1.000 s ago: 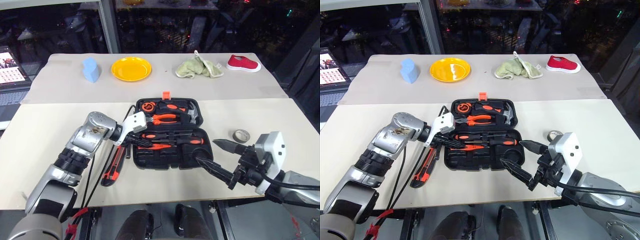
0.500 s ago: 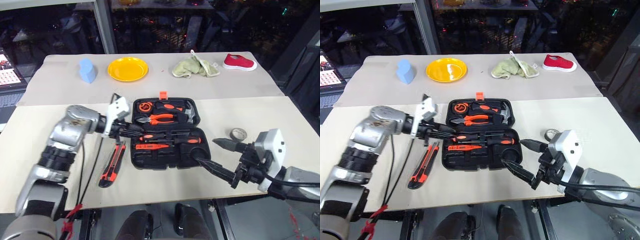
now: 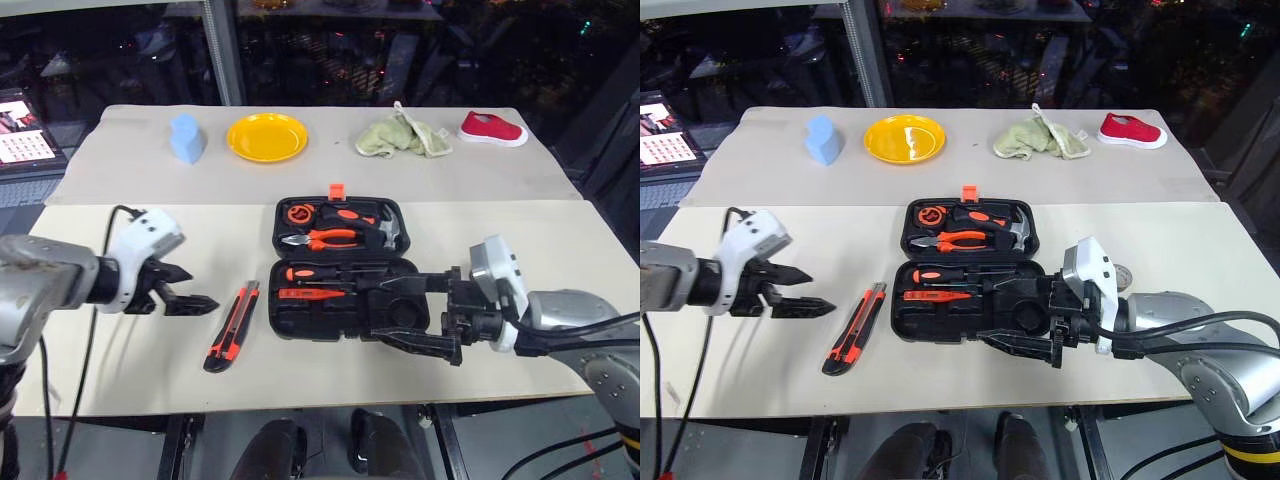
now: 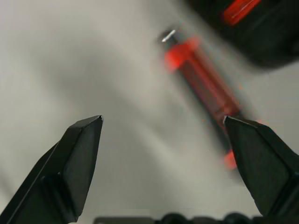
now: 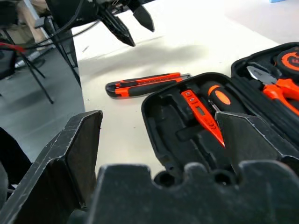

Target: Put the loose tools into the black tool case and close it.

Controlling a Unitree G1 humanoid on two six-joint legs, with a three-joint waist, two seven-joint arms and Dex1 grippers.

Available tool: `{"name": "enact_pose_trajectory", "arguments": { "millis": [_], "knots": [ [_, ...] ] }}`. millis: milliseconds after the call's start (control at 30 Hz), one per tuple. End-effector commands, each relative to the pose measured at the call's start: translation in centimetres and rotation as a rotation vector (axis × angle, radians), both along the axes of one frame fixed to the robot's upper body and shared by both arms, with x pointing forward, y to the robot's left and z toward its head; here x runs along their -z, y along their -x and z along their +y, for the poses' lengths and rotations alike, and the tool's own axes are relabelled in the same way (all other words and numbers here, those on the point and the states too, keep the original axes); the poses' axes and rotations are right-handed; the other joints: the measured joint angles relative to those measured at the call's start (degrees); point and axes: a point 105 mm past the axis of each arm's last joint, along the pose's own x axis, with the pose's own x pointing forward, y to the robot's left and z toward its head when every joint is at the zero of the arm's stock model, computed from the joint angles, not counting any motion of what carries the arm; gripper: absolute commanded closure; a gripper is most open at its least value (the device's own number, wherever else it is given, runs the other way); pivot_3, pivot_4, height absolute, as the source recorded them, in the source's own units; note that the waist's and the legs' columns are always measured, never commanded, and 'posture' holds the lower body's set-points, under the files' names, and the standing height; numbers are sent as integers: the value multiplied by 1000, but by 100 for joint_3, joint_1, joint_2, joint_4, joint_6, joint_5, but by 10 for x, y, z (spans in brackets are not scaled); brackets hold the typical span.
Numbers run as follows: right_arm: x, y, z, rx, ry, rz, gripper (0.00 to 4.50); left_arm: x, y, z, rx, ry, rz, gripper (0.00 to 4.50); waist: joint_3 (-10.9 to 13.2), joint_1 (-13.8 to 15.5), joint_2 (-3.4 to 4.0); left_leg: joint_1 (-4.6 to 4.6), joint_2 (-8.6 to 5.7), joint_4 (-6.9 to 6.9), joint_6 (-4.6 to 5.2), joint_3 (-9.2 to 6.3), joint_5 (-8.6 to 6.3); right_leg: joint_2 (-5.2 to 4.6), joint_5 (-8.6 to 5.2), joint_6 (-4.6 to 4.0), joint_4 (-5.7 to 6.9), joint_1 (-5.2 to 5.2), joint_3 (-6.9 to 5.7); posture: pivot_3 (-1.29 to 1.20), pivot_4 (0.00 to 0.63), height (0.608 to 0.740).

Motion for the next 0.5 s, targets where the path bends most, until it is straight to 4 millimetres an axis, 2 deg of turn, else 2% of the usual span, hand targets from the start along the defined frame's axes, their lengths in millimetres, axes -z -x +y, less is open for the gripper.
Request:
{"name": "enact_pose_trajectory", "arguments": {
  "millis": [33, 167, 433, 467, 500],
  "knots": [
    [-5, 5, 3, 13, -21, -51, 0, -3, -7, -1, -7, -41, -25, 58, 0, 17, 0, 1, 0, 0, -5, -1, 0, 0, 0, 0, 0, 2, -1, 0, 150, 740],
    [-2, 7, 5, 37, -29, -51, 0, 2, -2, -9, 41, -45, 19, 58, 0, 33, 0, 6, -1, 3, -7, -1, 2, -2, -1, 3, 1, 8, 1, 0, 150, 740],
    [-1, 8, 5, 85, -51, -56, 0, 35, 9, -6, 42, -125, 110, 58, -2, 36, 2, 9, -3, -1, -3, -1, 4, -1, 0, -2, 5, 5, 2, 0, 150, 740],
    [-1, 8, 5, 89, -51, -58, 0, 38, 9, -6, 38, -131, 108, 455, -3, 36, 4, 12, -3, 0, -5, -1, 3, -1, -1, -1, 5, 9, 3, 0, 150, 740],
    [-1, 7, 4, 92, -51, -60, 0, 40, 9, -5, 36, -133, 107, 571, -4, 34, 6, 17, -3, 0, -6, -1, 2, -1, -1, -1, 5, 13, 2, 0, 150, 740]
  ]
}}
